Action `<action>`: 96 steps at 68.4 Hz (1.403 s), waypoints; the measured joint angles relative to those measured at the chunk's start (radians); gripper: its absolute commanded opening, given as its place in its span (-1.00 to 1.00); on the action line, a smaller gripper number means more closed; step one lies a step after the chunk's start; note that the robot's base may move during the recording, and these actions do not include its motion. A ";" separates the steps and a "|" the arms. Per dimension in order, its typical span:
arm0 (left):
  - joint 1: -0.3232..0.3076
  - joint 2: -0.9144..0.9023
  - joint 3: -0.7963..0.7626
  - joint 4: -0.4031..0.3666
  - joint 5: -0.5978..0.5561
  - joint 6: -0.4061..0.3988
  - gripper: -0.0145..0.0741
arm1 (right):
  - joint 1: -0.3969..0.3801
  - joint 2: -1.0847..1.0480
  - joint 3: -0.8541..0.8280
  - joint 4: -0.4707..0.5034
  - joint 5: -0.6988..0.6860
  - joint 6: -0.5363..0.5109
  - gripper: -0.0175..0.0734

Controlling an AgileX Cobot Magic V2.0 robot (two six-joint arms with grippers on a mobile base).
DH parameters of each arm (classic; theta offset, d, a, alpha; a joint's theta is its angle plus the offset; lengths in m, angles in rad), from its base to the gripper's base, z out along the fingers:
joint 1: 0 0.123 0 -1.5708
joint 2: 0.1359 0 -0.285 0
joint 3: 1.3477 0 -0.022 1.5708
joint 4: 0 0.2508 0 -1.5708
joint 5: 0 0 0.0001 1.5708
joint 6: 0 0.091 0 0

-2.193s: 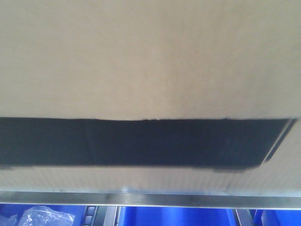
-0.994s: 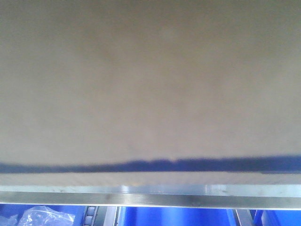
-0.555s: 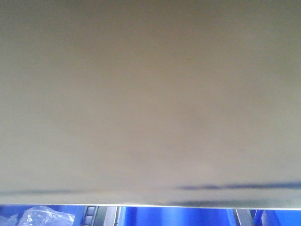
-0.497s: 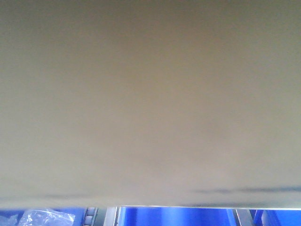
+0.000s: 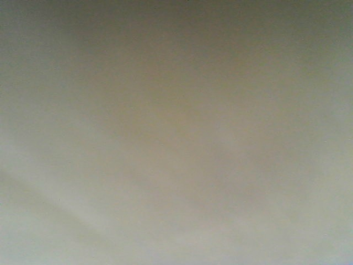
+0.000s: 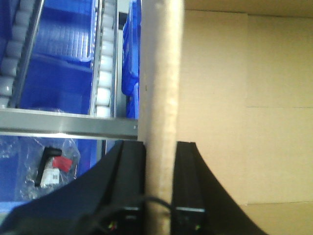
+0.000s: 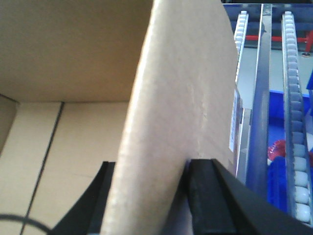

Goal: Grab box from left shelf to table start
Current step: 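Pull the gripped box off the roller shelf toward the robot, then hold the box with both grippers while the base drives to the table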

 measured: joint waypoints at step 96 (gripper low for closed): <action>-0.004 -0.004 0.081 -0.030 -0.046 -0.004 -0.90 | 0.000 0.009 0.000 0.000 -0.009 -0.001 -0.49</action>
